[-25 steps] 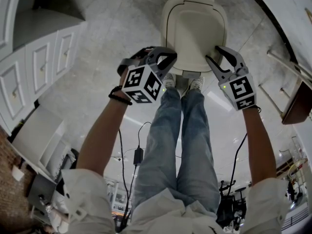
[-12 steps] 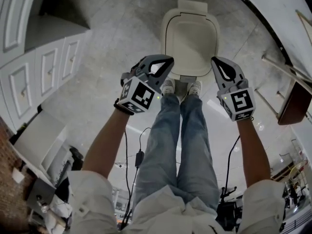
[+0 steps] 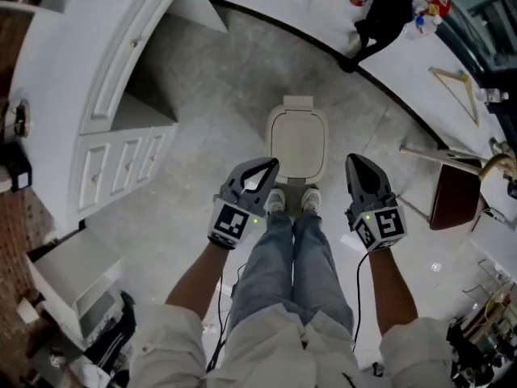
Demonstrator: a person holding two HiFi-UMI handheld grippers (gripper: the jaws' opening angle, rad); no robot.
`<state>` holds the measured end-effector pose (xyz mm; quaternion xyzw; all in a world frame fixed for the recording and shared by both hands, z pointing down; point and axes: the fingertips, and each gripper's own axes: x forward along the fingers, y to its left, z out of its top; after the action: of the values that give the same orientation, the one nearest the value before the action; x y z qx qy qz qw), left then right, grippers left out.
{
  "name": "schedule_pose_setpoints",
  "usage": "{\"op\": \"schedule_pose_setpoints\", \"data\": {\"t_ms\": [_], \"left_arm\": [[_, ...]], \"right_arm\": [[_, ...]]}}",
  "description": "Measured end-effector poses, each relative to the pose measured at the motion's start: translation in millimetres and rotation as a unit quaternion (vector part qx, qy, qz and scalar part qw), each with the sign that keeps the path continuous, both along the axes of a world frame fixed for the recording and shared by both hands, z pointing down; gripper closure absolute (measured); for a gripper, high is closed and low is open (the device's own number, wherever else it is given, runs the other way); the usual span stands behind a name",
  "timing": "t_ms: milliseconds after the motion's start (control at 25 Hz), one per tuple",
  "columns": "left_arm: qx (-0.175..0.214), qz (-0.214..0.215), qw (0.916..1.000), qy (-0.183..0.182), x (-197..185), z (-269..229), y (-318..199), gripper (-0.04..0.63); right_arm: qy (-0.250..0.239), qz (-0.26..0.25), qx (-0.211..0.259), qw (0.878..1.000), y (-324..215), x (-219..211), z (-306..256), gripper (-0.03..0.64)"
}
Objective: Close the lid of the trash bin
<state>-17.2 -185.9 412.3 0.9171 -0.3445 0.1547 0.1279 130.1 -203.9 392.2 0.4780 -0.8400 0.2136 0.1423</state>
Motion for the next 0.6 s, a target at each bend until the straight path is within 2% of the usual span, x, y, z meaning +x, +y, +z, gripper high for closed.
{"op": "schedule_pose_setpoints", "data": {"t_ms": [200,360,600], "left_arm": [[0.034,-0.057,0.9974,0.025,-20,-124,-3,0.571],[0.061,-0.091,0.9937,0.026,-44,-211,16,0.571],[0.117,-0.148,0.9805,0.053,-81,-327,46,0.571]], "right_arm": [[-0.003,0.018,0.053,0.998,16,27,-127,0.598],[-0.016,0.046,0.095,0.994,43,46,-225,0.598],[-0.019,0.074,0.151,0.986,84,65,-330,0.598]]}}
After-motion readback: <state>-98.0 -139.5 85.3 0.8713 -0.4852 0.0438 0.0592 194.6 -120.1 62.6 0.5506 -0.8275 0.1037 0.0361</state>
